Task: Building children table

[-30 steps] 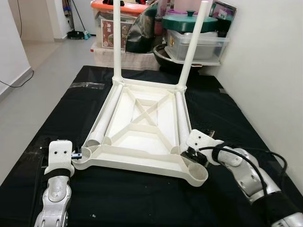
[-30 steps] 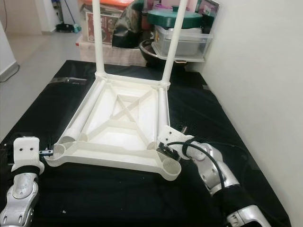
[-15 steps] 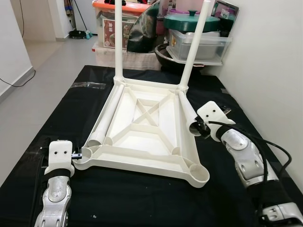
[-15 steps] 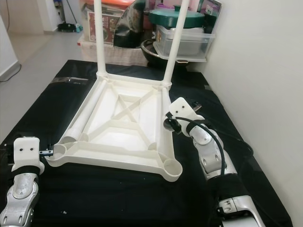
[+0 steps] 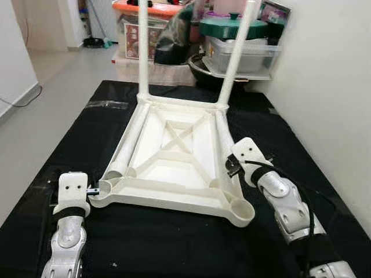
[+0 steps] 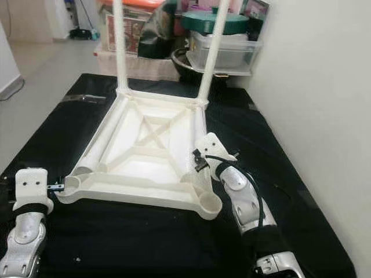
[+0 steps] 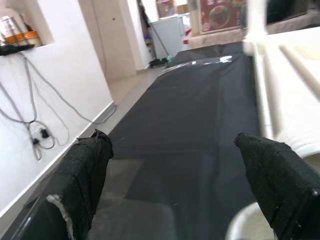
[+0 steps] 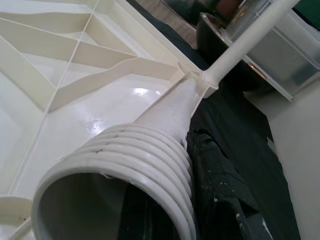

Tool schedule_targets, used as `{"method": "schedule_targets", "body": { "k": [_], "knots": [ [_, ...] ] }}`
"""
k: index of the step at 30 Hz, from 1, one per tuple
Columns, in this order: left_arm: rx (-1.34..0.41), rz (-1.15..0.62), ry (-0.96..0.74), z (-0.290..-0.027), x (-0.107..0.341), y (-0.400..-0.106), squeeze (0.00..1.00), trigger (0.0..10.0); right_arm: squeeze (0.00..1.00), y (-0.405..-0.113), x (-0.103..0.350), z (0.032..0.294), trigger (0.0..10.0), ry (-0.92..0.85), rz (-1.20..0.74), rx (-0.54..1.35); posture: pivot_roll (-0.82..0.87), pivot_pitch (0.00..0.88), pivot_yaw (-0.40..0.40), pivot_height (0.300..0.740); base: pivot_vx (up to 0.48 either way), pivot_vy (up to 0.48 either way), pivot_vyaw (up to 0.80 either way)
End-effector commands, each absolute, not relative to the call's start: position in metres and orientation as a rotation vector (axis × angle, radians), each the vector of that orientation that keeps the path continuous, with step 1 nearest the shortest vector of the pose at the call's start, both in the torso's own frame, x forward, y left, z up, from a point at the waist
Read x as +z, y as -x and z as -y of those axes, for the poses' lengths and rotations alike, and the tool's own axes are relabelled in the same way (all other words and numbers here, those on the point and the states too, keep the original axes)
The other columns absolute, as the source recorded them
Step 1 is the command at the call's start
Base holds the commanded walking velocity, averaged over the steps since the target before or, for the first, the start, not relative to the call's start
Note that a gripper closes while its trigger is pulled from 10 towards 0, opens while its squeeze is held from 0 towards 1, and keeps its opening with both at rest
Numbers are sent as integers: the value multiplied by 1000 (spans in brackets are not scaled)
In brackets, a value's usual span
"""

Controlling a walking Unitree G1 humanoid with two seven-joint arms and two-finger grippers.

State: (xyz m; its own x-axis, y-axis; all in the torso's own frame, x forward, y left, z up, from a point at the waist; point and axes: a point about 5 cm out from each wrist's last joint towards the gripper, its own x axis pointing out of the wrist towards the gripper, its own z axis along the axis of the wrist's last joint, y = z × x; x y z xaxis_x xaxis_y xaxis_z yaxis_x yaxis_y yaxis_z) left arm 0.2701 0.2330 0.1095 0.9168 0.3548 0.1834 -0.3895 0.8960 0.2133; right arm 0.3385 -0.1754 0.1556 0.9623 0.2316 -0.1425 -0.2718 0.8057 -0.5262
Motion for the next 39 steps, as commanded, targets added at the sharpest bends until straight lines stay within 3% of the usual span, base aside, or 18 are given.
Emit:
{"method": "schedule_targets", "body": {
  "k": [1, 7, 13, 18, 22, 24, 25, 26, 28, 31, 35, 39],
  "knots": [
    [384, 129, -243, -234, 108, -270, 0, 10000, 0, -337, 161, 164, 0, 554, -24, 311, 65, 0, -118, 740, 0, 0, 0],
    [379, 132, -243, -234, 109, -270, 0, 10000, 0, -339, 175, 171, 0, 520, 47, 258, 61, 0, -112, 740, 0, 0, 0],
    [365, 135, -214, -232, 110, -271, 0, 10000, 0, -340, 206, 175, 0, 345, 201, 218, 57, 0, -108, 740, 0, 0, 0],
    [313, 132, -79, -228, 110, -273, 0, 10000, 0, -338, 261, 194, 0, 176, 438, 123, 57, 0, -106, 740, 0, 0, 0],
    [305, 129, -40, -227, 110, -273, 0, 10000, 0, -337, 268, 196, 0, 113, 473, 127, 57, 0, -106, 740, 0, 0, 0],
    [274, 124, 125, -224, 113, -275, 0, 10000, 0, -337, 261, 187, 0, 13, 450, 200, 61, 0, -109, 740, 0, 0, 0],
    [274, 124, 125, -224, 113, -275, 0, 10000, 0, -337, 261, 187, 0, 13, 450, 200, 61, 0, -109, 740, 0, 0, 0],
    [225, 124, 278, -220, 117, -277, 0, 10000, 0, -335, 251, 174, 0, -22, 412, 295, 68, 0, -114, 740, 0, 0, 0],
    [225, 124, 278, -220, 117, -277, 0, 10000, 0, -335, 251, 174, 0, -22, 412, 295, 68, 0, -114, 740, 0, 0, 0],
    [-21, 159, 566, -196, 136, -275, 0, 10000, 0, -320, 221, 133, 0, -39, 319, 602, 75, 0, -121, 740, 0, 0, 0],
    [-167, 202, 599, -181, 151, -273, 0, 10000, 0, -310, 197, 114, 0, -107, 222, 759, 82, 0, -127, 740, 0, 0, 0],
    [-210, 260, 589, -182, 166, -275, 0, 10000, 0, -305, 189, 107, 0, -208, 180, 836, 87, 0, -130, 740, 0, 0, 0]
  ]
}}
